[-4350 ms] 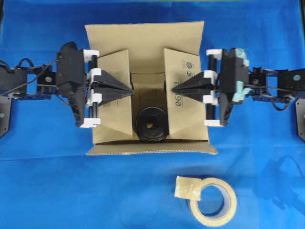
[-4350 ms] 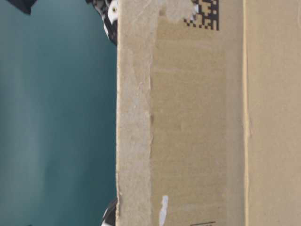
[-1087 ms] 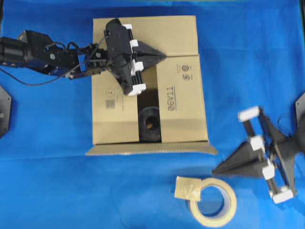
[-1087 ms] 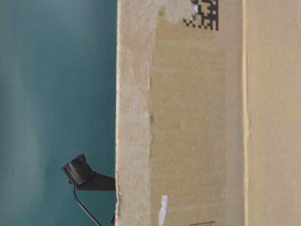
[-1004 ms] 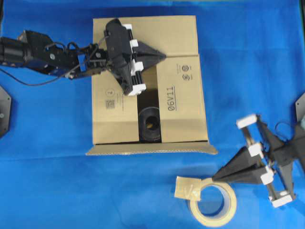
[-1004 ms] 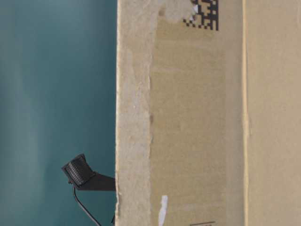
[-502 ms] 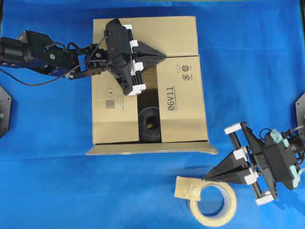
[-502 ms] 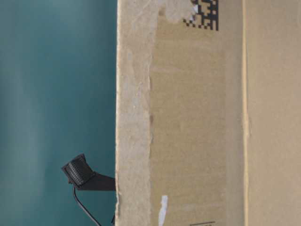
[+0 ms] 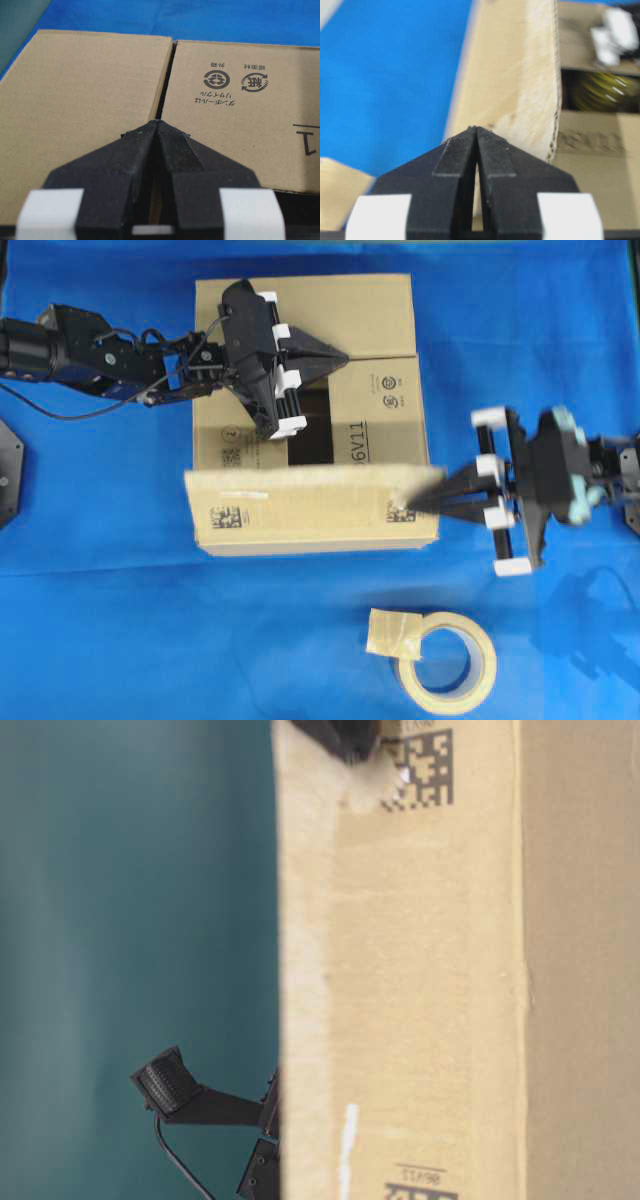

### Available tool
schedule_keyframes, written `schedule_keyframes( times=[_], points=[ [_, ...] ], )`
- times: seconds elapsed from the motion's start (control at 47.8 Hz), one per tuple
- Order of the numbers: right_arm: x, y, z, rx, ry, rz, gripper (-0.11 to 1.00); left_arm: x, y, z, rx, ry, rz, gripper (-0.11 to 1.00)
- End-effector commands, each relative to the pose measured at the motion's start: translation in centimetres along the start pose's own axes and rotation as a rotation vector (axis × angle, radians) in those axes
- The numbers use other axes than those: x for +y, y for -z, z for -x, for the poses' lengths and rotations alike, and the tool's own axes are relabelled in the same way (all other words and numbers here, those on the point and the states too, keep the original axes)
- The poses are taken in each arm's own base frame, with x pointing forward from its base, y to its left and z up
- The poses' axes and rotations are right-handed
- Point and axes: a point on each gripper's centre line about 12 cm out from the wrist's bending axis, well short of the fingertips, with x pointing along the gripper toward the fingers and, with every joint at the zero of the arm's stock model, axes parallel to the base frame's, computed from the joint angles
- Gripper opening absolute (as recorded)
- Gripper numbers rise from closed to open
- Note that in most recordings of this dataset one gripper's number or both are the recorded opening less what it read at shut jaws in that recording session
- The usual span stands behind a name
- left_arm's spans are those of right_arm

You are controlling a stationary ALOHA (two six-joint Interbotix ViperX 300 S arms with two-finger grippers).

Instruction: Close the cardboard box.

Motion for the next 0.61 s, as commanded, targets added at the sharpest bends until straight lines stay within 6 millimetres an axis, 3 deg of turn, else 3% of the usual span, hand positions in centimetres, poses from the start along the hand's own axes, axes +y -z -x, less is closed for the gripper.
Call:
schedule_keyframes(
  times=[0.0, 0.397, 0.586],
  points=[
    [-1.1, -0.5, -0.1, 0.007, 0.036, -0.022, 0.00, -0.2, -0.9, 0.2, -0.020, 0.004, 0.003, 0.00],
    [-2.3, 2.2, -1.7, 0.127, 0.080, -0.045, 0.00, -0.2, -1.2, 0.4, -0.030, 0.005, 0.003, 0.00],
    [-2.3, 2.4, -2.1, 0.136, 0.085, -0.055, 0.00, -0.2, -1.3, 0.4, -0.033, 0.004, 0.001, 0.00]
  ],
)
